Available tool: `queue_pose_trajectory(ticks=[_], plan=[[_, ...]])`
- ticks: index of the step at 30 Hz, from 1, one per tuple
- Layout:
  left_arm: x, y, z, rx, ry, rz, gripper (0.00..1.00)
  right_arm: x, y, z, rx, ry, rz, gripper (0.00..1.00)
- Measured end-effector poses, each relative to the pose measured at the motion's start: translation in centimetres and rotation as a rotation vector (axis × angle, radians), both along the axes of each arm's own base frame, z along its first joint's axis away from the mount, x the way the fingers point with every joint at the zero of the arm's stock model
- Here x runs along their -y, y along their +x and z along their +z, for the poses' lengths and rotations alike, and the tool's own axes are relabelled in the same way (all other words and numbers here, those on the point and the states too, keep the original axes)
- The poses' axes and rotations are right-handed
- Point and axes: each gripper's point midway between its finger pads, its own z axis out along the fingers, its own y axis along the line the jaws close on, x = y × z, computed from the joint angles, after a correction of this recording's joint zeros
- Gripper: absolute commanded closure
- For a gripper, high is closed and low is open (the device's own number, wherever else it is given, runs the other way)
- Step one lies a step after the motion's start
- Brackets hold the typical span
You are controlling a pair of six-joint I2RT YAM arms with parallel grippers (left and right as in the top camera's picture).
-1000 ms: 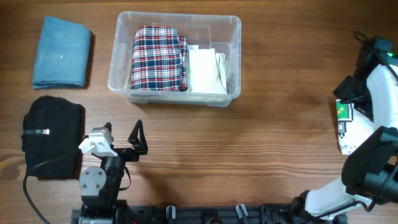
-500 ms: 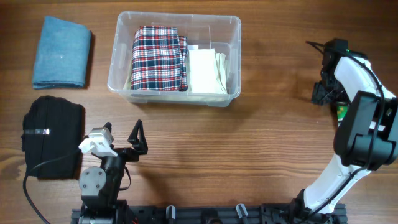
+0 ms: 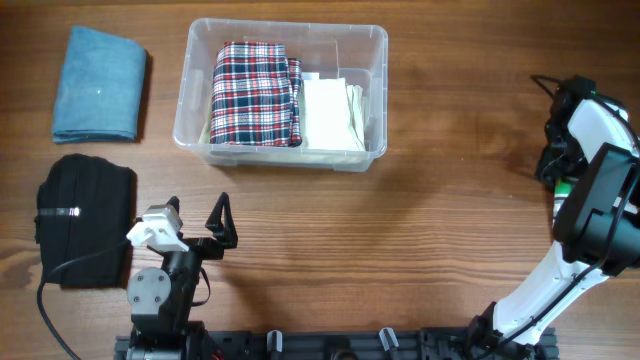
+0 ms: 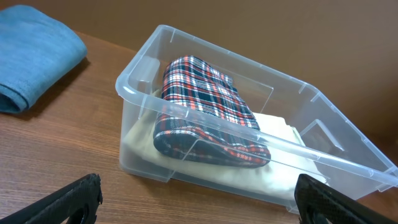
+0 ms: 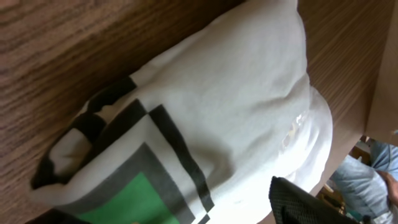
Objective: Pack container
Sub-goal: 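Move the right gripper to the white shirt and grasp it, then carry the white shirt with the right gripper into the box's right side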
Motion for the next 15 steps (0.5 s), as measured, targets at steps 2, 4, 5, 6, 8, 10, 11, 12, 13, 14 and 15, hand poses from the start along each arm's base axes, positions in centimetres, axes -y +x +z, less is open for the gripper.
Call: queue_pose_trajectory(ticks=[2, 4, 5, 6, 8, 10, 11, 12, 13, 14, 15], plan=[[0.0, 0.0, 0.0, 0.000, 0.000, 0.000, 0.00, 0.0, 0.2, -0.1, 0.009, -0.002, -0.002, 0.63], [0.0, 0.0, 0.0, 0.000, 0.000, 0.000, 0.00, 0.0, 0.5, -0.2, 0.026, 0.001, -0.002, 0.79], [0.0, 0.0, 0.0, 0.000, 0.000, 0.000, 0.00, 0.0, 0.6, -0.2, 0.036, 0.003, -0.008, 0.87], [0.0, 0.0, 0.0, 0.000, 0.000, 0.000, 0.00, 0.0, 0.8, -0.4, 0.044, 0.008, -0.007, 0.96], [0.0, 0.0, 0.0, 0.000, 0.000, 0.000, 0.00, -0.1, 1.1, -0.5, 0.062, 0.015, -0.015, 0.96], [0.0, 0.0, 0.0, 0.000, 0.000, 0.000, 0.00, -0.3, 1.3, -0.7, 0.081, 0.026, -0.028, 0.96], [0.0, 0.0, 0.0, 0.000, 0.000, 0.000, 0.00, -0.7, 1.3, -0.9, 0.092, 0.048, -0.040, 0.96], [0.0, 0.0, 0.0, 0.000, 0.000, 0.000, 0.00, -1.2, 1.4, -1.0, 0.102, 0.070, -0.052, 0.96], [0.0, 0.0, 0.0, 0.000, 0.000, 0.000, 0.00, -1.9, 1.9, -0.9, 0.119, 0.098, -0.062, 0.96], [0.0, 0.0, 0.0, 0.000, 0.000, 0.000, 0.00, -2.9, 3.0, -0.6, 0.149, 0.136, -0.060, 0.96], [0.0, 0.0, 0.0, 0.000, 0.000, 0.000, 0.00, -3.7, 4.2, 0.0, 0.177, 0.160, -0.050, 0.96]])
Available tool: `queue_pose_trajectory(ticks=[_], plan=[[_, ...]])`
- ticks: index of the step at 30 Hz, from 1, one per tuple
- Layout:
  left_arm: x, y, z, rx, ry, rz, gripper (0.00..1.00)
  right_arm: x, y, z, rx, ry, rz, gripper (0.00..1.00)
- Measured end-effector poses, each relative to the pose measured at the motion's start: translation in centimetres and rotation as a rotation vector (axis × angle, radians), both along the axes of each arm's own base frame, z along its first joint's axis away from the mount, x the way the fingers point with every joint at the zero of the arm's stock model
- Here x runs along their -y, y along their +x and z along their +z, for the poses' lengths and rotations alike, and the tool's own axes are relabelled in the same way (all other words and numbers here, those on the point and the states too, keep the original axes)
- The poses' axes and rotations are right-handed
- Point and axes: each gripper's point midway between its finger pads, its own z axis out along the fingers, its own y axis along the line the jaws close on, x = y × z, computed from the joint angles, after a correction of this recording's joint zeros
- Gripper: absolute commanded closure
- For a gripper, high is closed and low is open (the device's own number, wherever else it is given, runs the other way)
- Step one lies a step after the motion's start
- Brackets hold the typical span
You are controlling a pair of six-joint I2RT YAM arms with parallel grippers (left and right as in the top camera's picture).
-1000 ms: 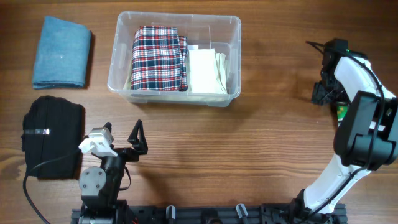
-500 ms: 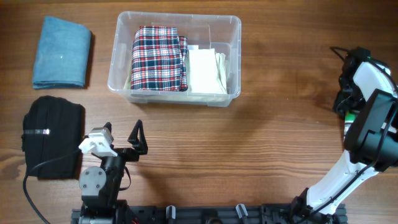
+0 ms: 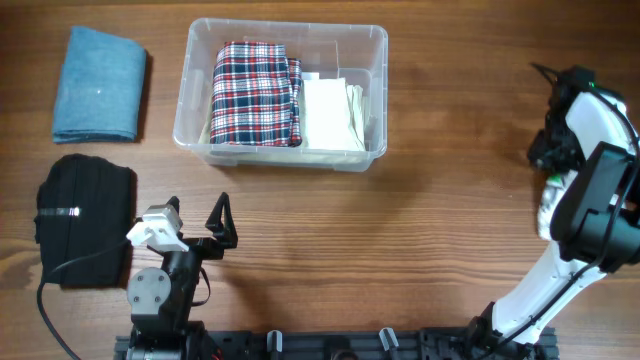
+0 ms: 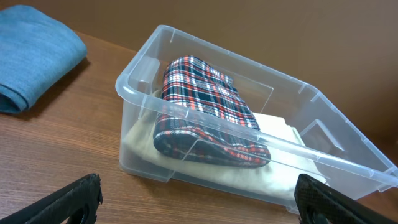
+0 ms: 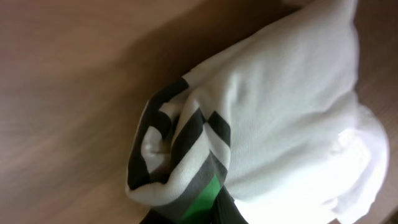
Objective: Pack container
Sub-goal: 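Carry the white shirt with the right gripper into the box's right side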
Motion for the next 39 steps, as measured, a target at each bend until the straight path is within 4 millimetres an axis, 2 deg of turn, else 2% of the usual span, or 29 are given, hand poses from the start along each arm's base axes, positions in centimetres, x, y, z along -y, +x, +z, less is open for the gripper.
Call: queue_pose_trajectory(ticks=[1, 3, 5, 6, 7, 8, 9, 10, 13, 15, 16, 18, 19, 21, 23, 25, 26, 27, 29, 30, 32, 33, 35, 36, 39], plan=[[0.0, 0.0, 0.0, 0.000, 0.000, 0.000, 0.00, -1.8, 2.6, 1.6, 0.064, 0.038, 0.033, 0.96], [0.0, 0.0, 0.0, 0.000, 0.000, 0.000, 0.00, -4.2, 6.3, 4.3, 0.165, 0.087, 0.087, 0.96], [0.0, 0.0, 0.0, 0.000, 0.000, 0.000, 0.00, -7.8, 10.3, 8.0, 0.300, 0.174, 0.161, 0.96], [0.0, 0.0, 0.0, 0.000, 0.000, 0.000, 0.00, -9.3, 11.6, 9.6, 0.352, 0.216, 0.192, 0.96], [0.0, 0.0, 0.0, 0.000, 0.000, 0.000, 0.00, -11.6, 13.1, 12.0, 0.425, 0.274, 0.242, 0.96], [0.0, 0.0, 0.0, 0.000, 0.000, 0.000, 0.00, -13.2, 13.8, 13.5, 0.469, 0.315, 0.280, 0.96], [0.0, 0.0, 0.0, 0.000, 0.000, 0.000, 0.00, -15.5, 14.5, 16.0, 0.537, 0.371, 0.336, 0.96], [0.0, 0.0, 0.0, 0.000, 0.000, 0.000, 0.00, -18.3, 15.0, 19.3, 0.616, 0.419, 0.416, 0.96], [0.0, 0.0, 0.0, 0.000, 0.000, 0.000, 0.00, -24.3, 14.8, 28.0, 0.826, 0.501, 0.599, 0.95], [0.0, 0.0, 0.0, 0.000, 0.000, 0.000, 0.00, -27.5, 13.5, 32.9, 0.947, 0.538, 0.704, 0.96], [0.0, 0.0, 0.0, 0.000, 0.000, 0.000, 0.00, -29.7, 11.8, 36.3, 1.024, 0.569, 0.779, 0.96], [0.0, 0.0, 0.0, 0.000, 0.000, 0.000, 0.00, -33.0, 9.1, 39.8, 1.093, 0.616, 0.880, 0.96], [0.0, 0.0, 0.0, 0.000, 0.000, 0.000, 0.00, -34.3, 8.2, 40.5, 1.104, 0.636, 0.913, 0.96], [0.0, 0.0, 0.0, 0.000, 0.000, 0.000, 0.00, -37.2, 6.7, 41.0, 1.096, 0.693, 0.970, 0.96], [0.0, 0.0, 0.0, 0.000, 0.000, 0.000, 0.00, -40.6, 5.8, 40.1, 1.052, 0.760, 1.022, 0.96], [0.0, 0.0, 0.0, 0.000, 0.000, 0.000, 0.00, -43.1, 5.1, 39.2, 1.010, 0.811, 1.063, 0.96], [0.0, 0.0, 0.0, 0.000, 0.000, 0.000, 0.00, -45.8, 4.5, 37.7, 0.952, 0.875, 1.107, 0.96], [0.0, 0.0, 0.0, 0.000, 0.000, 0.000, 0.00, -47.6, 4.2, 36.4, 0.907, 0.930, 1.132, 0.96], [0.0, 0.0, 0.0, 0.000, 0.000, 0.000, 0.00, -50.0, 4.1, 35.5, 0.872, 1.038, 1.180, 0.96], [0.0, 0.0, 0.0, 0.000, 0.000, 0.000, 0.00, -51.6, 4.1, 34.1, 0.826, 1.115, 1.203, 0.96], [0.0, 0.0, 0.0, 0.000, 0.000, 0.000, 0.00, -53.4, 4.4, 31.8, 0.758, 1.208, 1.217, 0.96], [0.0, 0.0, 0.0, 0.000, 0.000, 0.000, 0.00, -54.3, 4.8, 30.0, 0.711, 1.259, 1.214, 0.96], [0.0, 0.0, 0.0, 0.000, 0.000, 0.000, 0.00, -55.1, 5.3, 27.7, 0.655, 1.298, 1.199, 0.96], [0.0, 0.0, 0.0, 0.000, 0.000, 0.000, 0.00, -55.5, 5.7, 25.9, 0.615, 1.315, 1.184, 0.96], [0.0, 0.0, 0.0, 0.000, 0.000, 0.000, 0.00, -55.6, 6.5, 23.0, 0.557, 1.322, 1.156, 0.96]])
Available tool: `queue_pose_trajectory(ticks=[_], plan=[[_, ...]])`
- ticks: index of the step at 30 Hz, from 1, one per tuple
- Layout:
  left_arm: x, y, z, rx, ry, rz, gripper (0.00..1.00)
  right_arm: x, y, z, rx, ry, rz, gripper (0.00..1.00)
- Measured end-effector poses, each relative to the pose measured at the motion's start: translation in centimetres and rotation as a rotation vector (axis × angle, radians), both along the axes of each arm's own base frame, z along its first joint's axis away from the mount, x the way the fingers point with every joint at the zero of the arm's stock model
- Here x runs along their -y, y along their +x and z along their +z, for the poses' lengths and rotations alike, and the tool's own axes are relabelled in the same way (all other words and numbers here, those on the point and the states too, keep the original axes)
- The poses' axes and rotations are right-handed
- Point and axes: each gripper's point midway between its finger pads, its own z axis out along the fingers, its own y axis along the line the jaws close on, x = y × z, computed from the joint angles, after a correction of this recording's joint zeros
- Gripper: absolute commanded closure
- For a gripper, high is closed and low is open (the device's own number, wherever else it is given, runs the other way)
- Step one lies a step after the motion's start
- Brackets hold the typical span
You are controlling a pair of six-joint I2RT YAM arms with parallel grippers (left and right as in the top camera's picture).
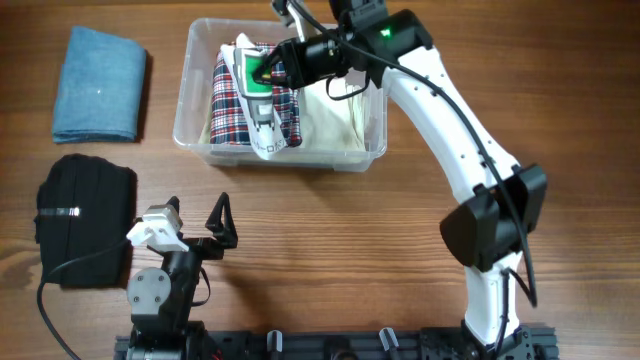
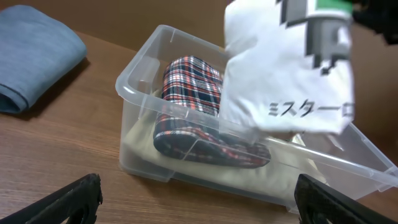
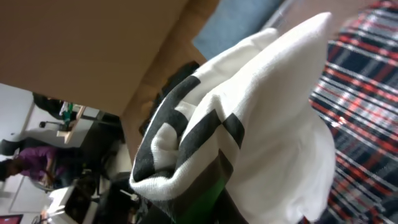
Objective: Pack container
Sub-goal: 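Carry the white shirt with the right gripper into the box's right side, then press the white shirt down into the box and open the right gripper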
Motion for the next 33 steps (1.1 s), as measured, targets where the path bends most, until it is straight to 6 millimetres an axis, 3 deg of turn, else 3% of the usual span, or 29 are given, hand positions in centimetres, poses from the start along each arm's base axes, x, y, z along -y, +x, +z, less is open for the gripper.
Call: queue_pose_trajectory(ticks=[4, 7, 10, 15, 20, 23, 24, 26, 29, 31, 33], plan=[[0.0, 0.0, 0.0, 0.000, 0.000, 0.000, 0.00, 4.4, 3.1, -3.7, -0.040, -0.145, -0.140, 0.96], [0.0, 0.0, 0.0, 0.000, 0.000, 0.000, 0.00, 10.3, 7.2, -5.9, 0.018, -0.321, -0.336, 0.96], [0.0, 0.0, 0.0, 0.000, 0.000, 0.000, 0.00, 14.2, 9.5, -6.9, 0.083, -0.455, -0.453, 0.96], [0.0, 0.0, 0.0, 0.000, 0.000, 0.000, 0.00, 16.9, 10.7, -7.5, 0.167, -0.609, -0.527, 0.96], [0.0, 0.0, 0.0, 0.000, 0.000, 0.000, 0.00, 17.1, 10.5, -7.7, 0.169, -0.627, -0.516, 0.96], [0.0, 0.0, 0.0, 0.000, 0.000, 0.000, 0.00, 16.0, 8.9, -7.3, 0.133, -0.599, -0.465, 0.96], [0.0, 0.0, 0.0, 0.000, 0.000, 0.000, 0.00, 15.4, 7.9, -6.3, 0.130, -0.583, -0.444, 0.96], [0.0, 0.0, 0.0, 0.000, 0.000, 0.000, 0.00, 12.9, 4.8, -1.7, 0.186, -0.508, -0.384, 0.96], [0.0, 0.0, 0.0, 0.000, 0.000, 0.000, 0.00, 10.4, 1.3, 3.8, 0.275, -0.409, -0.326, 0.96], [0.0, 0.0, 0.0, 0.000, 0.000, 0.000, 0.00, 8.7, -1.1, 6.2, 0.290, -0.331, -0.264, 0.96], [0.0, 0.0, 0.0, 0.000, 0.000, 0.000, 0.00, 7.5, -2.1, 6.2, 0.241, -0.274, -0.216, 0.96]])
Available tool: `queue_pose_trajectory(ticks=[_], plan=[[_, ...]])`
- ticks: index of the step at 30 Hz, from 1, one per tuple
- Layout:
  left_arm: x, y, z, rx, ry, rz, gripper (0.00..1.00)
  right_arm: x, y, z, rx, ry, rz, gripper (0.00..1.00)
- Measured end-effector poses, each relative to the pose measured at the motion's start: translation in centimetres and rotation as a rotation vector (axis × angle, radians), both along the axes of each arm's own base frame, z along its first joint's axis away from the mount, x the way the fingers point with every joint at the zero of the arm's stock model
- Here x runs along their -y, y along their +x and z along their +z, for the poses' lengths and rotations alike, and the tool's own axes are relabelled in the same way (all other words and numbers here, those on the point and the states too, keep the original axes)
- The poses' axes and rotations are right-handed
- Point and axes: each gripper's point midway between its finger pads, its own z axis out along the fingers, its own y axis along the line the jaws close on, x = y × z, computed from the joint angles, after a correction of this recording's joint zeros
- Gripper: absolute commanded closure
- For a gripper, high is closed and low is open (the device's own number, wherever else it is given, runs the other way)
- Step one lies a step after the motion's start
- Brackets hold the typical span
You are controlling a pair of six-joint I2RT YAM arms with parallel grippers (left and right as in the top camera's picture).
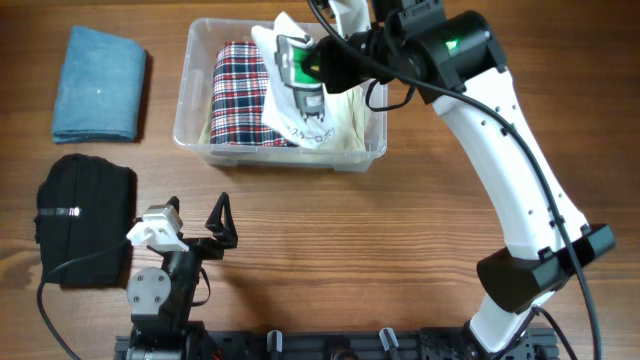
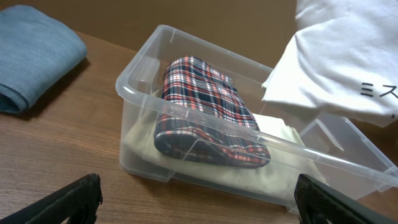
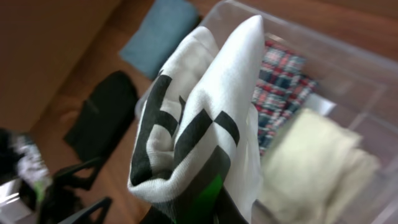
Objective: Pack container
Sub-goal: 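Press the white shirt down into the box and open the right gripper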
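My right gripper [image 1: 330, 62] is shut on a folded white shirt [image 1: 298, 95] with black and green print, hanging above the middle of the clear plastic container [image 1: 377, 95]. The right wrist view shows the shirt [image 3: 205, 124] bunched in front of the camera, hiding the fingers. Inside the container lie a folded plaid cloth [image 1: 238, 95] on the left and a cream cloth [image 1: 350, 115] on the right. From the left wrist view the shirt [image 2: 348, 56] hangs over the container [image 2: 143, 106]. My left gripper [image 1: 195, 240] rests open near the table's front edge.
A folded blue cloth [image 1: 98, 83] lies at the back left. A folded black cloth [image 1: 85, 218] lies at the front left, beside the left arm's base. The right arm reaches from the front right across the table to the container.
My right gripper with the white shirt has shifted right, from above the plaid cloth to above the container's middle. The left gripper has not moved.
My right gripper was down on the white shirt at the table's far right edge. Half a second later the shirt's edge was bunched in it there. Then it held the shirt above the plaid cloth in the container, and now over the container's middle.
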Motion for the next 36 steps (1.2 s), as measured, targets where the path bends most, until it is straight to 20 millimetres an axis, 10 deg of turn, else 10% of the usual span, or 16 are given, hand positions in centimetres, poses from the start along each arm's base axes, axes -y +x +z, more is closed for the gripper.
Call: queue_pose_trajectory(ticks=[13, 24, 27, 36], plan=[[0.0, 0.0, 0.0, 0.000, 0.000, 0.000, 0.00, -3.6, 2.6, -8.3, -0.219, 0.042, 0.037, 0.96], [0.0, 0.0, 0.0, 0.000, 0.000, 0.000, 0.00, 3.0, 7.7, -10.5, -0.089, -0.208, -0.243, 0.94], [0.0, 0.0, 0.0, 0.000, 0.000, 0.000, 0.00, 4.0, 8.5, -11.8, -0.077, -0.271, -0.289, 0.19], [0.0, 0.0, 0.0, 0.000, 0.000, 0.000, 0.00, 6.9, 9.9, -13.8, -0.045, -0.423, -0.392, 0.05]])
